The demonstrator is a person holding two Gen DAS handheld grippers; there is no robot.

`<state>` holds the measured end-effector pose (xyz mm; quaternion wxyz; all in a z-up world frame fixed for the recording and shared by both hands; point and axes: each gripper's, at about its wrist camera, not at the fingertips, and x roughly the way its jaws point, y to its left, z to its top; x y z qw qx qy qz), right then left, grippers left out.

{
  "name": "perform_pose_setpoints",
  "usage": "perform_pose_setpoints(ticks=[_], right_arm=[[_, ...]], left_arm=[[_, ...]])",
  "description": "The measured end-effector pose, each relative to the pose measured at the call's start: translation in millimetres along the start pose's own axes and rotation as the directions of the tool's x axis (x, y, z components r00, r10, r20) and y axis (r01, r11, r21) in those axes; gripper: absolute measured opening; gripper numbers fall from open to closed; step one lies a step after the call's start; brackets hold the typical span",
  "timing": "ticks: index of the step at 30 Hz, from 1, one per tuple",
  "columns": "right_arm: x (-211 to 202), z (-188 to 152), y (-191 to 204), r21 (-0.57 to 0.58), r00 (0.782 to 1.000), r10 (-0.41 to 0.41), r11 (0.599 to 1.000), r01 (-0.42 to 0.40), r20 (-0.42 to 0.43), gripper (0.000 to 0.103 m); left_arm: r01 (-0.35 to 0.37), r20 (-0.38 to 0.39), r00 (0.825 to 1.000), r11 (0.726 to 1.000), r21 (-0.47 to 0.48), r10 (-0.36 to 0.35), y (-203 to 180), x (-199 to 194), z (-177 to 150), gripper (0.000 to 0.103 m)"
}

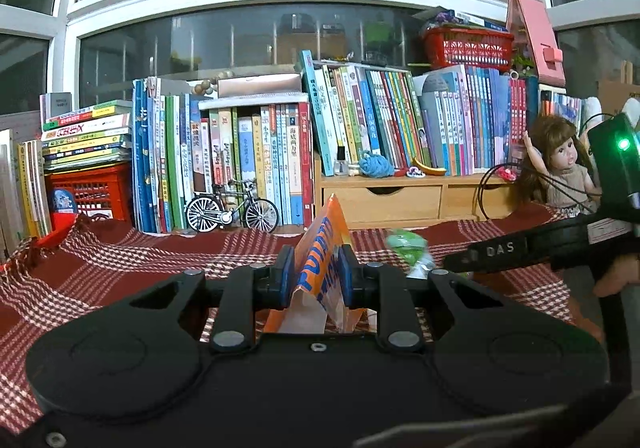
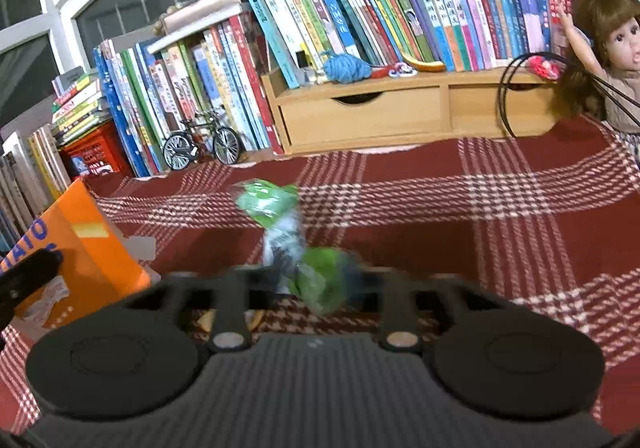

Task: Collect trash
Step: 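Grasp the orange POTATO STICKS box with the left tool while the right tool grasps the green wrappers, then carry the orange box and green wrappers down into the bin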

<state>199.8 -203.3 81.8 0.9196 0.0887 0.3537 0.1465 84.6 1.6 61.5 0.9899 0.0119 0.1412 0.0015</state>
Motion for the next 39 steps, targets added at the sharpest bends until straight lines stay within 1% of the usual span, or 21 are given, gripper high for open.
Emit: perform_pose_setpoints(ticks=[1,4,7,11,12,13,14,15,16,17,18,22,29,35,39], right_arm=[[2,1,1,-0.004,1.000,-0.005,1.000,0.005,0.008,0.080],[18,5,5,-0.027,0.999,-0.031,0.999,0.031,-0.005,0.083],[41,9,7,-0.044,0.997,-0.075,0.996,0.074,-0.028,0.083],[62,7,8,-0.037,0.996,-0.067,0.997,0.065,-0.067,0.083],[64,7,9,-0.033,0.996,-0.053,0.998,0.051,-0.074,0.076],[65,6,10,-0.029,0.996,-0.037,0.999,0.035,-0.079,0.065],[64,5,12,-0.027,0.997,-0.029,0.999,0.027,-0.077,0.060],[63,5,14,-0.026,0.997,-0.016,1.000,0.014,-0.078,0.050],[61,5,17,-0.027,0.997,-0.011,1.000,0.009,-0.077,0.044],[58,5,21,-0.040,0.997,-0.015,0.999,0.013,-0.071,0.039],[56,5,24,-0.052,0.997,-0.018,0.999,0.014,-0.069,0.036],[39,8,28,-0.052,0.999,-0.005,0.999,0.003,-0.048,0.035],[-15,5,29,-0.026,0.999,0.035,0.999,-0.035,-0.003,0.035],[-68,-16,31,-0.025,0.997,0.080,0.997,-0.080,0.014,0.035],[-105,-41,29,-0.014,0.993,0.115,0.993,-0.115,0.018,0.035]], left_arm=[[0.000,0.001,1.000,1.000,-0.003,0.000,2,-2,1,0.022],[0.002,0.004,1.000,1.000,-0.020,-0.002,11,-5,1,0.022],[-0.003,-0.004,1.000,0.999,-0.042,0.003,20,-4,-2,0.022],[0.005,-0.018,1.000,0.999,-0.054,-0.006,27,-1,-9,0.022],[0.007,-0.020,1.000,0.999,-0.053,-0.008,28,0,-10,0.022],[0.008,-0.022,1.000,0.999,-0.053,-0.009,29,1,-12,0.022],[0.007,-0.025,1.000,0.999,-0.053,-0.008,29,2,-13,0.022],[0.006,-0.028,1.000,0.998,-0.057,-0.008,30,3,-14,0.022],[0.007,-0.030,1.000,0.998,-0.061,-0.009,30,3,-14,0.022],[0.008,-0.032,0.999,0.998,-0.066,-0.010,30,3,-14,0.022],[0.009,-0.033,0.999,0.997,-0.071,-0.012,30,2,-14,0.022],[0.016,-0.028,0.999,0.997,-0.075,-0.018,28,-6,-12,0.022],[0.042,-0.014,0.999,0.997,-0.064,-0.043,16,-38,-7,0.022],[0.067,-0.015,0.998,0.996,-0.051,-0.068,9,-74,-8,0.022],[0.084,-0.021,0.996,0.994,-0.068,-0.086,9,-103,-16,0.022]])
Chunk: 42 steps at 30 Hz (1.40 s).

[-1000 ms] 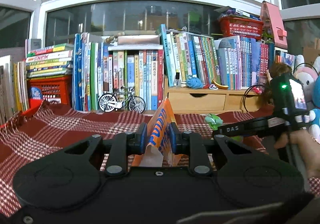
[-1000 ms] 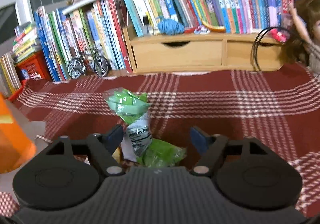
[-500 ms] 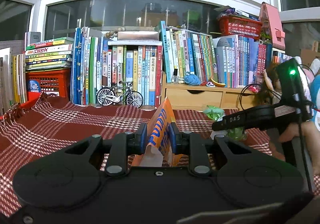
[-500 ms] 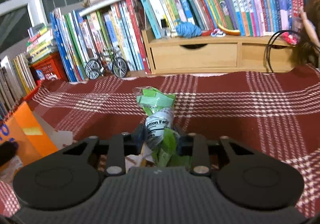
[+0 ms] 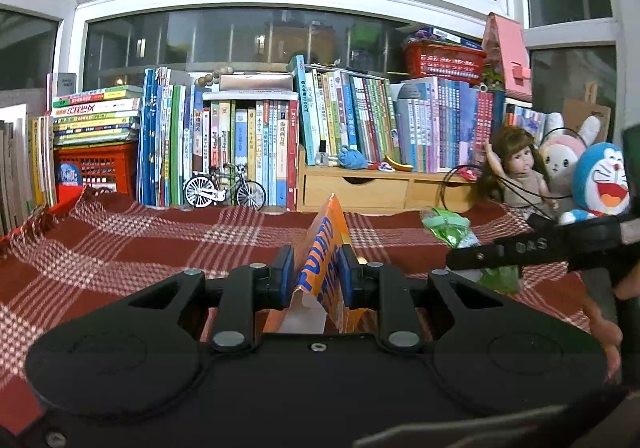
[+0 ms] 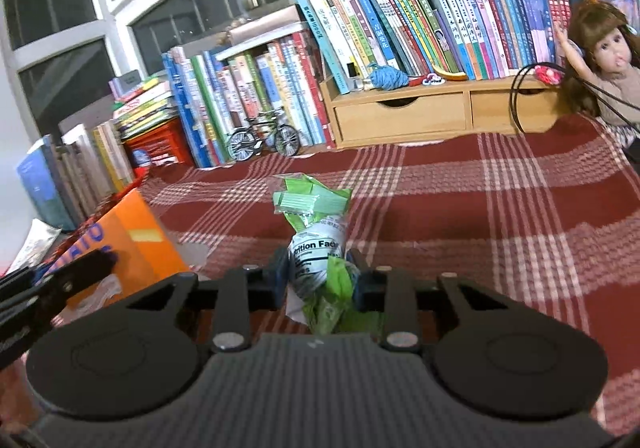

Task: Collect trash
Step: 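Carry the orange box and green wrappers down into the bin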

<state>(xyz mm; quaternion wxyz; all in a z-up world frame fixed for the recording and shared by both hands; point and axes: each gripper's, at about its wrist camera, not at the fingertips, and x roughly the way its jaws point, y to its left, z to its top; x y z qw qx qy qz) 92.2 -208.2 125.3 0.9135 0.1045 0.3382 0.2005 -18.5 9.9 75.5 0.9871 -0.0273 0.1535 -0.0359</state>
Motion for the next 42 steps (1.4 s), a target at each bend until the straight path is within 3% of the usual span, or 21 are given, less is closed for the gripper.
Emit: perform_pose_setpoints(ticks=[10,19,32,42], right_arm=[[-79,-65,9,0.002,0.996,0.088,0.996,-0.088,-0.022,0.036],[-119,-117,18,-0.014,0.990,0.123,0.992,-0.125,-0.071,0.036],[-131,-193,27,0.028,0.970,0.163,0.987,-0.160,-0.180,0.036],[-130,-234,25,0.102,0.958,0.170,0.983,-0.149,-0.232,0.036]], left_arm=[[0.041,-0.046,0.998,0.997,-0.063,-0.044,1,-74,-39,0.022],[0.065,-0.081,0.994,0.994,-0.086,-0.072,-4,-129,-72,0.022],[0.084,-0.190,0.978,0.996,-0.014,-0.085,-21,-178,-123,0.022],[0.099,-0.289,0.951,0.994,-0.056,-0.111,-20,-194,-147,0.020]])
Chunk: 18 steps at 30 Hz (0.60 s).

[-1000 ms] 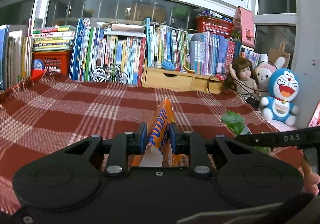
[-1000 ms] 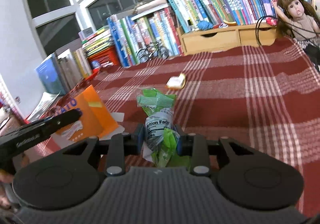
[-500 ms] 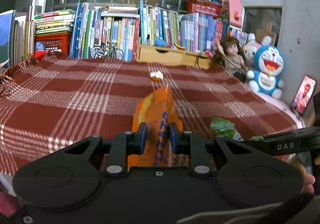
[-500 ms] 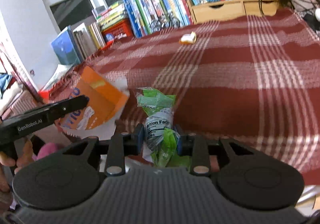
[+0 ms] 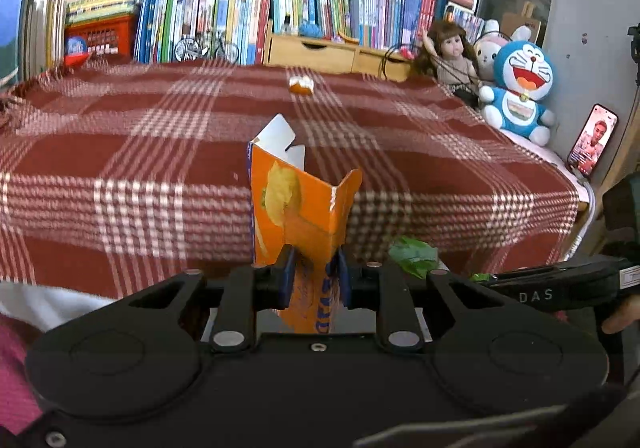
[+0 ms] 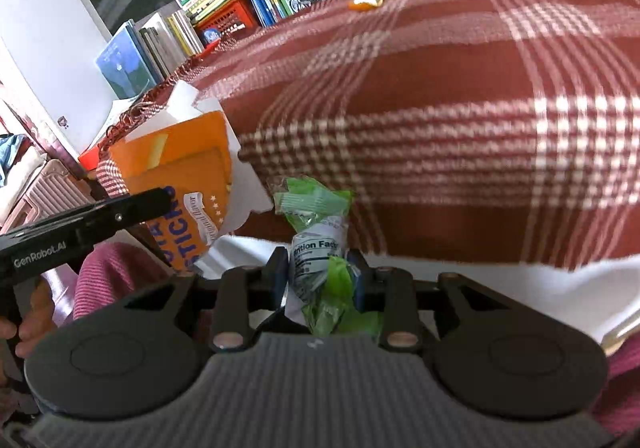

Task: Collect trash
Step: 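Carry the orange box and green wrappers down into the bin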

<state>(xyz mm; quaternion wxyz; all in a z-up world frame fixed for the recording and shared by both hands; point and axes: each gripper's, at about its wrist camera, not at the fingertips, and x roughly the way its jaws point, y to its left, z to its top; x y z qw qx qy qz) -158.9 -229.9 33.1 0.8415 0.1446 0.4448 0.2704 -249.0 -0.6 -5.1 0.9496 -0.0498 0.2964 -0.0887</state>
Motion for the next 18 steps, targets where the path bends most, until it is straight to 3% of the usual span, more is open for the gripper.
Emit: perform_pose_setpoints(ticks=[8,18], right_arm=[[6,-22,-3,0.033,0.999,-0.004,0.999,0.006,-0.052,0.036],[21,-41,-4,0.042,0.992,-0.020,0.999,0.025,-0.123,0.036]], left_arm=[[0.003,-0.084,0.996,1.000,0.010,-0.002,-5,0,-22,0.018],[0.008,-0.224,0.975,1.000,0.000,-0.008,-12,24,-50,0.017]])
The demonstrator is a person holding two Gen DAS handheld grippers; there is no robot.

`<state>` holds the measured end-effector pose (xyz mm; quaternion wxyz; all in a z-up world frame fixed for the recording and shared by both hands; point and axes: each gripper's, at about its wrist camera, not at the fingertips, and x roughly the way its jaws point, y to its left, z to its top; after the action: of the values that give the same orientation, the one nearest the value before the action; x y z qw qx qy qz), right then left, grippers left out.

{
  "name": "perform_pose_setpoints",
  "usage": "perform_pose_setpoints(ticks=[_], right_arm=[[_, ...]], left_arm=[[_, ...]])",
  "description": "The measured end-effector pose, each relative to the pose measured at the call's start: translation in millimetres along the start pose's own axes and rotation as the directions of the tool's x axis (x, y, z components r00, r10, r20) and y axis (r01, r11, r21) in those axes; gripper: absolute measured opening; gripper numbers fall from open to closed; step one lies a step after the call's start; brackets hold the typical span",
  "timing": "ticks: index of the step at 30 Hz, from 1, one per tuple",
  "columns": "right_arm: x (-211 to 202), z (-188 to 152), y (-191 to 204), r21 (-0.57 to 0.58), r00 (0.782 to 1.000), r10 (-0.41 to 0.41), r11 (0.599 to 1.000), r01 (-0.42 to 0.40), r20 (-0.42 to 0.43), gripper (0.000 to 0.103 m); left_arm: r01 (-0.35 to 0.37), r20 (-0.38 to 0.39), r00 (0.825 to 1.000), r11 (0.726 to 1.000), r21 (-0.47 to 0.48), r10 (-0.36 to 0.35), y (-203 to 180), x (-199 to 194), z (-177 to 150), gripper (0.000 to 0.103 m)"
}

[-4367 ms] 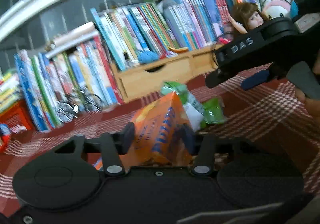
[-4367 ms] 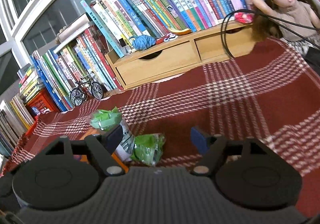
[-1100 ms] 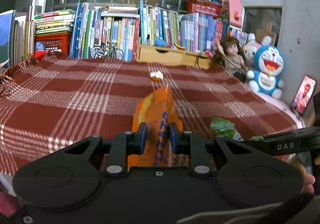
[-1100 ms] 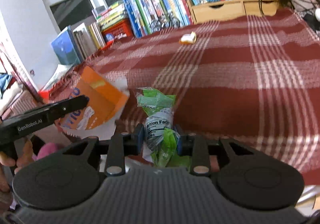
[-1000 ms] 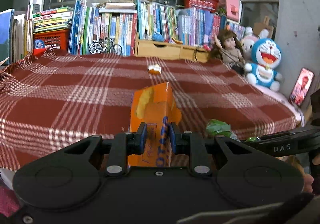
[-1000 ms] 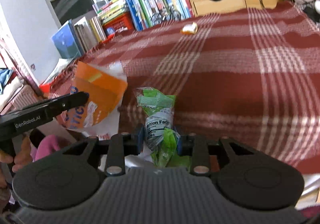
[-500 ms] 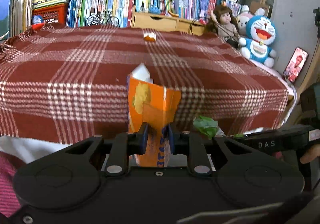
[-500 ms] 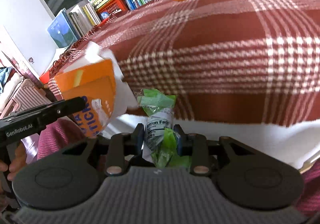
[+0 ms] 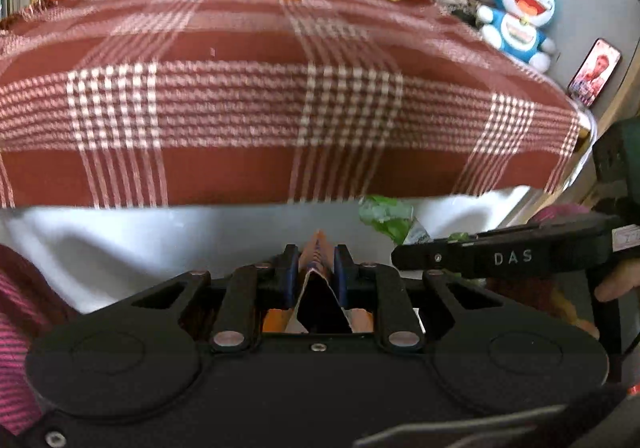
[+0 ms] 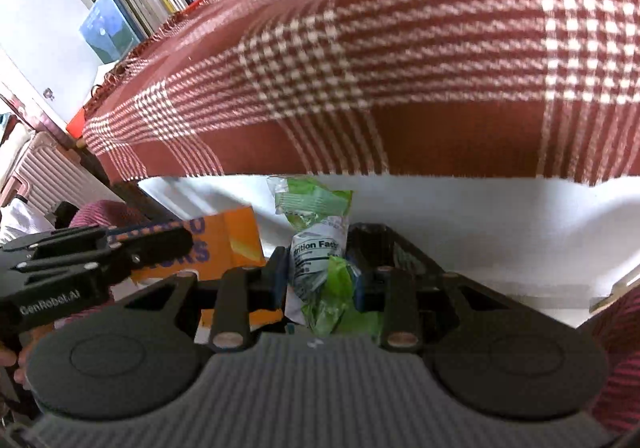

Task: Collect trash
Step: 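Carry the orange box and green wrappers down into the bin, then open both tools to drop the box and wrappers into the bin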

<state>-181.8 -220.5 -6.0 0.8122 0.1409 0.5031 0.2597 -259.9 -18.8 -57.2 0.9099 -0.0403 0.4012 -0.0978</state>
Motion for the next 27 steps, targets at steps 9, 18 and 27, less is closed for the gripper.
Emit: perform_pose_setpoints(ticks=[9,18,27], right_arm=[[13,-3,0,0.015,1.000,-0.013,1.000,0.014,-0.024,0.037],[17,-1,0,0.020,1.000,-0.015,1.000,0.015,-0.027,0.039],[16,1,-1,0.021,1.000,-0.014,1.000,0.014,-0.020,0.043]], left_arm=[[-0.011,-0.046,0.999,1.000,-0.009,0.010,2,18,-4,0.017],[-0.009,-0.056,0.998,1.000,-0.018,0.008,4,29,0,0.018],[-0.019,-0.043,0.999,1.000,-0.014,0.019,5,33,2,0.020]])
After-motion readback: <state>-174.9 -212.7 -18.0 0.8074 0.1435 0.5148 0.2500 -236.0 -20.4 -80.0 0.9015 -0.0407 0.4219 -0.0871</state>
